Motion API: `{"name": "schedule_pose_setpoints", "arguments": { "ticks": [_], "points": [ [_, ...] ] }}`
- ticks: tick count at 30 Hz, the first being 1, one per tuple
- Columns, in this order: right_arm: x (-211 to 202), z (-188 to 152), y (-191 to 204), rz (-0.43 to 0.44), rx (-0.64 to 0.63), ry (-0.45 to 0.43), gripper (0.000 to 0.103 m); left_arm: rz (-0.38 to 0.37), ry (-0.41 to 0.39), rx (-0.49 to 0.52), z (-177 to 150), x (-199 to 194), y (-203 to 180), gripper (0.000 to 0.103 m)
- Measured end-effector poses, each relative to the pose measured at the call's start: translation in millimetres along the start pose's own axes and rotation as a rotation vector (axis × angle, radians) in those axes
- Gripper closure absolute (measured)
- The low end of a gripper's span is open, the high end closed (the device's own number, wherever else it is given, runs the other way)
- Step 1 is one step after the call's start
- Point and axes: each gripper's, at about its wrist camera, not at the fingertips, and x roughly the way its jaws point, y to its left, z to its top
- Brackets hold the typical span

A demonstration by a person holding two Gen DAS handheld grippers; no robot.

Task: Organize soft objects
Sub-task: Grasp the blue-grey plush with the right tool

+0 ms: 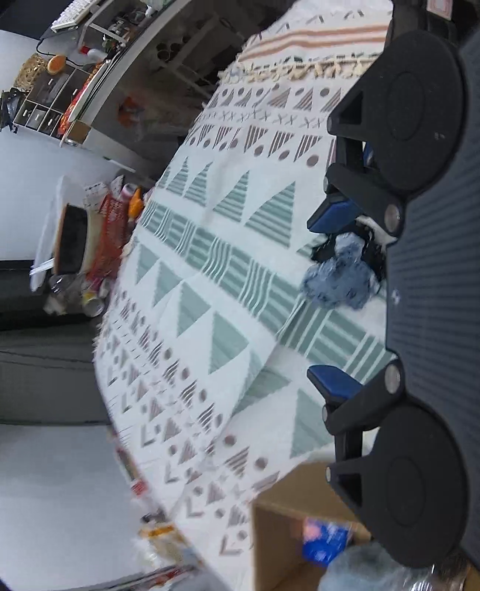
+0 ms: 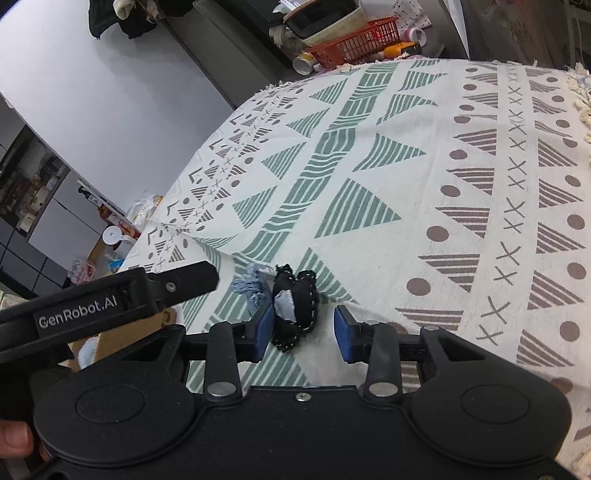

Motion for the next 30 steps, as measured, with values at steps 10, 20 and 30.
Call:
{"name": "schedule_pose_setpoints", "arguments": {
  "ticks": [10,20,30],
  "points": [
    [21.4,0.9,-4.7,0.011,-0.004,0.021,0.068,-0.06,-0.027,-0.024,-6.0,25.0,-4.1,0.043],
    [38.9,-3.4,1.3,0.021,-0.037,0.032,0.078,-0.109,0.071,-0.124,-10.7,53.8,12.4,0.071],
    [27.2,-3.3,7.4,-0.008,-0.063,-0.009,0.086,-0.104,0.045,-0.145,-10.1,39.7,16.3,0.097]
  ]
}}
